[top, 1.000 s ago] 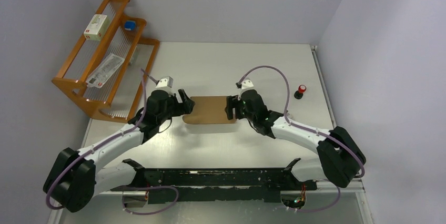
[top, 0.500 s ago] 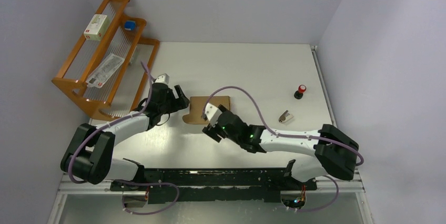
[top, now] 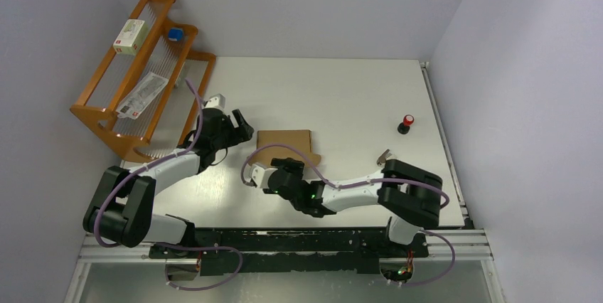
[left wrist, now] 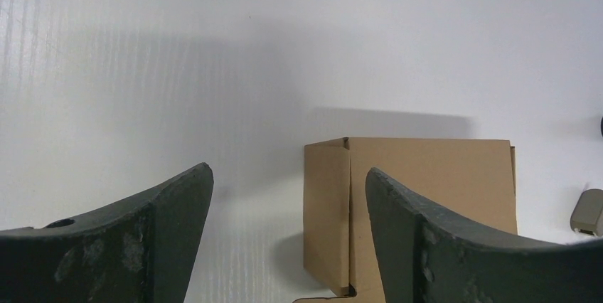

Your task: Fold the paper box

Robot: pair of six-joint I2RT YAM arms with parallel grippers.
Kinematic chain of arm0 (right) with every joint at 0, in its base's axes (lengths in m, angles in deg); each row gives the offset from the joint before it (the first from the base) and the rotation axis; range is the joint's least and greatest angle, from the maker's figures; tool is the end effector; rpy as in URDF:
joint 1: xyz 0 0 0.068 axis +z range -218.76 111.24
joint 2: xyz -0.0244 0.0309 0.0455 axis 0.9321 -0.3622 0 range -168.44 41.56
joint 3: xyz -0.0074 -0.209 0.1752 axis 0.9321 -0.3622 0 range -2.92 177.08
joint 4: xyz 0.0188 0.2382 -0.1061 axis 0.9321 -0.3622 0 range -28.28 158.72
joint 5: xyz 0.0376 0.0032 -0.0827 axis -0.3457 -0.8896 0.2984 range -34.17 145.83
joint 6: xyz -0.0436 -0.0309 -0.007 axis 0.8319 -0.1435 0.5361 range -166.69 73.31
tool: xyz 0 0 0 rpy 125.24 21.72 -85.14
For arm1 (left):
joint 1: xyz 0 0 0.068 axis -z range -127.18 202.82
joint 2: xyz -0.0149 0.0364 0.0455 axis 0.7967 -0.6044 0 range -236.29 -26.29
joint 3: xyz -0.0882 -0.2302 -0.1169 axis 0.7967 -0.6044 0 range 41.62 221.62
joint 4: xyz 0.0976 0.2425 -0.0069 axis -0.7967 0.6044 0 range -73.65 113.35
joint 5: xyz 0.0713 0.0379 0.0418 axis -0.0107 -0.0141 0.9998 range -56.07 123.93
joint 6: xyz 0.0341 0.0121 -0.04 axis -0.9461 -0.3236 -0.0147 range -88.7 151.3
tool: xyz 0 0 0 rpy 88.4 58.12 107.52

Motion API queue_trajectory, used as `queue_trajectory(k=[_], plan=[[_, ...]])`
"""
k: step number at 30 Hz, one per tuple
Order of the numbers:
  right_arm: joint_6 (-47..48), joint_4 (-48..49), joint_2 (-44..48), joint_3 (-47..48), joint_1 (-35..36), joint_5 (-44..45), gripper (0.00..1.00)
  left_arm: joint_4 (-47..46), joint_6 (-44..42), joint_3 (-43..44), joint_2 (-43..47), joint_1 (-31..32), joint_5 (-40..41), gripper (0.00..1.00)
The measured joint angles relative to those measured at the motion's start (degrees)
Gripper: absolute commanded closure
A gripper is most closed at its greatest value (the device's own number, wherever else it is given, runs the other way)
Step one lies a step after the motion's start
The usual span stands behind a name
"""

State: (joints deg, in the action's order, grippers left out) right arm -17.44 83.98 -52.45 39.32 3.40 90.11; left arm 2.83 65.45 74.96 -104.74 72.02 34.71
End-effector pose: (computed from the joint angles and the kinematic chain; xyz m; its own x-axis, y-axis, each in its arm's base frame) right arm 0.1172 0.2988 0.1601 0.1578 -0.8284 -0.5375 -0.6543 0.3200 -0.6852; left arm 0.2607 -0.0904 0.1835 -0.5879 -0.3896 -0.7090 -0.0146 0.8814 -0.4722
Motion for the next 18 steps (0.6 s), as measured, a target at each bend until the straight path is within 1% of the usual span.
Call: queue_trajectory(k=[5,11,13,15,18], plan=[[4.37,3.82,-5.29,0.20,0.31,3.58,0.46,-0.26,-1.14,-0.28,0.02,0.00,0.00,0.17],[10.95,11.13,-11.80,0.20,0.61,10.19,0.61,-0.22,-2.27,-0.31,0.00,0.00,0.00,0.18],[12.26,11.89,-12.85,0.44,0.83,11.67,0.67,-0.20,-2.47,-0.31,0.11,0.00,0.04,0.18],[12.52,11.78,-12.98,0.96,0.94,12.17,0.78,-0.13,-2.78,-0.31,0.46,0.00,0.22,0.19],[12.46,11.58,-12.72,2.49,0.98,12.55,0.89,0.07,-2.89,-0.31,1.55,0.02,0.31,0.19]])
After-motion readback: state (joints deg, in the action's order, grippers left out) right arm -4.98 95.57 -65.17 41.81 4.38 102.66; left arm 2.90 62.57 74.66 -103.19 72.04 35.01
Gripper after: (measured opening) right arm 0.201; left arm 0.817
